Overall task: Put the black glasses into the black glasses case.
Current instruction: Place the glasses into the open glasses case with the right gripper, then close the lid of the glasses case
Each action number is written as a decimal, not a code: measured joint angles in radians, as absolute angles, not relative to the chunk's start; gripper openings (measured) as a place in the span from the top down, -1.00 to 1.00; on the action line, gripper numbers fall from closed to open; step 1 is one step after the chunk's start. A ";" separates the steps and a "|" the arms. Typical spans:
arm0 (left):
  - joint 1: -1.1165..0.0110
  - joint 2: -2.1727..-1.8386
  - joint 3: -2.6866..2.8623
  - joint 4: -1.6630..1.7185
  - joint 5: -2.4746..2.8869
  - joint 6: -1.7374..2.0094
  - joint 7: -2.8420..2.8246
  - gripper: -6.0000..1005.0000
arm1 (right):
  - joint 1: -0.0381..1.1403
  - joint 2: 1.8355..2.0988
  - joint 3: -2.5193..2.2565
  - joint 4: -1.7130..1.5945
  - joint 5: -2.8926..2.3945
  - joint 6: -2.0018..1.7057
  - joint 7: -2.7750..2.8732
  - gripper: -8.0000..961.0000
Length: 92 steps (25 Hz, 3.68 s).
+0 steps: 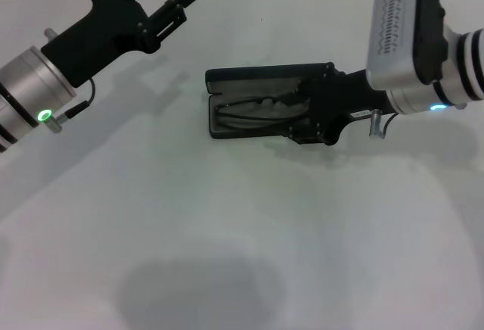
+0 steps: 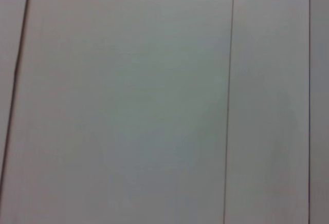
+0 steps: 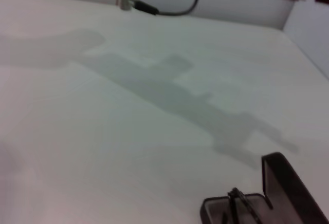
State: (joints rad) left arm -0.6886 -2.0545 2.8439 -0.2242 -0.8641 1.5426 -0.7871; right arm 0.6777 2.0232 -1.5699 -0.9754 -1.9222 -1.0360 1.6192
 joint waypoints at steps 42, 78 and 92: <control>-0.716 -2.081 2.844 -0.223 -0.852 1.538 -0.778 -0.12 | 0.808 2.028 -1.822 -0.819 -1.778 -0.810 1.600 0.00; -0.897 -2.077 2.844 -0.223 -0.642 1.197 -0.949 -0.12 | 0.436 1.979 -0.972 -0.878 -1.811 -1.485 1.358 -0.02; -1.043 -2.088 2.844 -0.176 -0.285 0.926 -1.117 -0.12 | 0.417 1.988 -0.964 -0.883 -1.827 -1.484 1.356 -0.03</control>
